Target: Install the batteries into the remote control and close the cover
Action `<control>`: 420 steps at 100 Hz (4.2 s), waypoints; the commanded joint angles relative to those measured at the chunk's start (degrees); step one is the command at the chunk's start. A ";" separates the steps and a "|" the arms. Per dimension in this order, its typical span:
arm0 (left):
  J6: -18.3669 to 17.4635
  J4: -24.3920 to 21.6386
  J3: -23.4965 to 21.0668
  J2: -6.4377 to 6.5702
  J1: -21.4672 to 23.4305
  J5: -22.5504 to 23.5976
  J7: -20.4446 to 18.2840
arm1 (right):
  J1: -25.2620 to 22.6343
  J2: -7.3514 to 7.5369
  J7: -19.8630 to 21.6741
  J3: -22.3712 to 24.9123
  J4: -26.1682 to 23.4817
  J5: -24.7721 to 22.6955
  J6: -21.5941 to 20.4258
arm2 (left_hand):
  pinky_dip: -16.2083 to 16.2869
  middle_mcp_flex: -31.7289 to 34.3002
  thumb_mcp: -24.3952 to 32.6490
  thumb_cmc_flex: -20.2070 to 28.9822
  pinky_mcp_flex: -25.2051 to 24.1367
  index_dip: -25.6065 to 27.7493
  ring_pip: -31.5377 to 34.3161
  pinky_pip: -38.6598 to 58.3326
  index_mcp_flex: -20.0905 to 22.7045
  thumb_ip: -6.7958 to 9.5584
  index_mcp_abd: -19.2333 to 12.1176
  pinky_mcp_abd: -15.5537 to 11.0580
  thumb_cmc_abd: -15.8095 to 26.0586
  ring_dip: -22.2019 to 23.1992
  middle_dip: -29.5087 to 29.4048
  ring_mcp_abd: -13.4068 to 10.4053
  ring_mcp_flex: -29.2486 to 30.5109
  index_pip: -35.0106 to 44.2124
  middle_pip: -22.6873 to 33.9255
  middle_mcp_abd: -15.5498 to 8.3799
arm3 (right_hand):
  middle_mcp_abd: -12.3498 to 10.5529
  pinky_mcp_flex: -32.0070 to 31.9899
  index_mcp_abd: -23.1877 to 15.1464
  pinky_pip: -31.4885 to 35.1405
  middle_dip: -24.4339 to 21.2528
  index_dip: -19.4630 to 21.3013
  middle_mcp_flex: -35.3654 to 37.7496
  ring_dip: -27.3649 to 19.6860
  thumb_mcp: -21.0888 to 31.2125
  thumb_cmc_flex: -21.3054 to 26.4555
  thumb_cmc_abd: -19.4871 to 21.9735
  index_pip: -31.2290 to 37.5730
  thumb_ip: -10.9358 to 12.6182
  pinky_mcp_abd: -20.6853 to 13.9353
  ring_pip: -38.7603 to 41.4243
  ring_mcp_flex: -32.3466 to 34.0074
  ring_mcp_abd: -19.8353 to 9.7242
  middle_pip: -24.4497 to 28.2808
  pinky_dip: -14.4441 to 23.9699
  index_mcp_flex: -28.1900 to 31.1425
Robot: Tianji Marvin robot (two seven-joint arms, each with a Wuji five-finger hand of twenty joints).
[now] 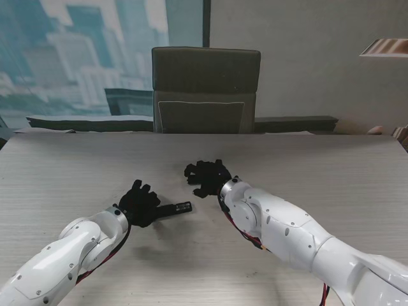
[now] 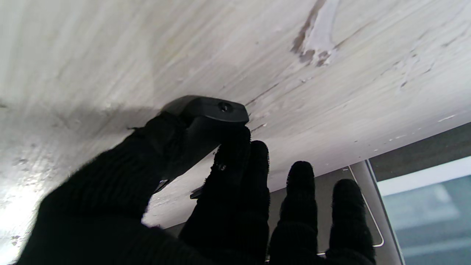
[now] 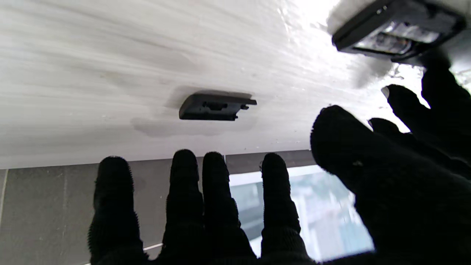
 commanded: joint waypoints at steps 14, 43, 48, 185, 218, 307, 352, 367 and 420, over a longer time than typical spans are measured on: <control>-0.09 2.29 1.01 -0.05 1.43 0.00 -2.16 | 3.78 -1.69 3.08 -4.55 4.26 0.03 -0.68 | -0.73 -0.21 -1.70 6.73 -0.53 1.92 0.79 0.87 2.79 1.38 -16.43 0.50 -0.80 -0.59 0.60 0.56 0.46 6.22 0.92 -0.72 | -2.36 -3.21 4.48 -8.14 -1.71 -6.46 -12.62 -1.65 -1.82 -2.13 4.18 -5.23 2.45 -3.06 -2.30 -8.77 -2.97 0.55 0.37 -9.78; 0.10 2.27 0.91 -0.07 1.51 -0.04 -2.24 | 7.38 -6.32 1.73 -8.62 12.81 2.75 0.35 | -0.74 -0.24 -1.73 6.75 -0.54 1.89 0.75 0.86 2.81 1.43 -16.45 0.50 -0.71 -0.61 0.59 0.65 0.37 6.17 0.90 -0.71 | -2.22 -2.57 11.63 -11.60 -3.78 -8.50 -12.32 -0.79 -2.43 -1.23 7.83 -6.24 2.83 -3.54 -0.31 -12.31 -3.97 -3.80 2.19 -9.22; 0.12 2.28 0.88 -0.08 1.53 -0.06 -2.20 | 7.86 -7.05 1.35 -9.21 14.32 3.06 0.29 | -0.74 -0.21 -1.74 6.76 -0.53 1.92 0.75 0.87 2.86 1.42 -16.56 0.50 -0.80 -0.60 0.60 0.56 0.38 6.21 0.91 -0.69 | -2.23 -2.41 11.71 -11.62 -3.64 -8.30 -12.16 -0.64 -2.36 -0.99 8.28 -5.71 2.82 -3.53 0.02 -12.24 -3.96 -3.52 2.34 -9.13; -0.02 1.98 1.18 -0.07 1.25 -0.34 -3.15 | -0.70 1.69 0.95 -5.87 3.96 -6.21 3.02 | -0.77 -0.08 -1.95 6.76 -0.51 1.90 0.82 0.93 2.82 1.43 -16.38 0.52 -0.60 -0.56 0.62 0.63 0.61 6.13 0.95 -0.71 | 3.06 9.81 12.77 18.96 3.88 1.36 16.66 8.20 5.32 0.86 -10.76 4.16 -0.93 0.43 25.08 19.44 7.02 11.29 6.71 14.67; -0.02 1.84 1.23 -0.08 1.21 -0.46 -3.57 | -2.06 2.48 -1.12 -4.87 3.56 -7.72 1.73 | -0.77 -0.04 -2.01 6.73 -0.43 1.90 0.82 0.93 2.74 1.44 -16.31 0.46 -0.57 -0.55 0.62 0.57 0.66 6.08 0.96 -0.83 | 2.67 6.37 10.01 14.30 3.75 4.13 12.97 8.26 6.13 0.96 -12.12 10.15 -1.24 1.06 22.46 16.02 6.13 11.17 4.46 14.95; -0.07 1.79 1.56 -0.05 0.96 -0.58 -4.13 | -6.56 2.38 -10.63 -1.96 4.23 -9.77 0.00 | -0.77 0.00 -2.10 6.83 -0.52 1.93 0.88 0.90 2.79 1.46 -16.56 0.49 -0.51 -0.51 0.63 0.60 0.80 6.09 0.98 -0.81 | -1.35 18.78 -2.77 15.48 2.48 15.95 27.69 9.17 11.61 15.47 -19.91 39.71 -11.50 3.23 33.84 34.73 1.23 23.99 1.97 23.12; -0.07 1.91 1.94 -0.02 0.67 -0.73 -4.52 | -8.72 3.64 -12.50 2.42 -0.02 -12.03 -2.51 | -0.76 0.09 -2.14 6.87 -0.49 1.91 0.86 0.90 2.70 1.45 -16.36 0.52 -0.50 -0.51 0.64 0.59 0.91 6.02 1.00 -0.81 | -0.54 15.77 1.93 17.28 3.84 -2.83 22.81 9.05 7.42 10.84 -8.18 33.61 -9.85 1.87 32.82 29.74 3.01 22.22 2.99 13.88; -0.08 1.92 1.95 -0.02 0.68 -0.74 -4.48 | -8.61 3.27 -13.01 3.32 -0.25 -11.53 -2.49 | -0.76 0.26 -2.14 6.92 -0.48 1.93 0.92 0.91 2.76 1.47 -16.36 0.52 -0.51 -0.48 0.68 0.60 1.07 6.09 1.09 -0.92 | -0.25 14.01 3.29 16.08 5.18 -3.30 21.65 8.68 6.50 8.15 -5.71 31.90 -9.61 2.27 31.02 28.58 3.58 20.70 2.81 13.66; -0.20 2.05 1.96 -0.02 0.62 -0.81 -4.31 | -11.35 5.72 -9.52 7.36 -6.01 -14.48 -3.98 | -0.76 0.30 -2.21 6.97 -0.44 1.92 0.96 0.92 2.76 1.45 -16.42 0.53 -0.44 -0.45 0.67 0.64 1.13 6.09 1.06 -0.87 | 1.61 5.31 10.03 11.36 4.94 3.96 9.82 8.93 6.23 1.03 -12.25 10.05 -1.08 1.82 23.92 15.41 5.06 14.70 1.91 8.53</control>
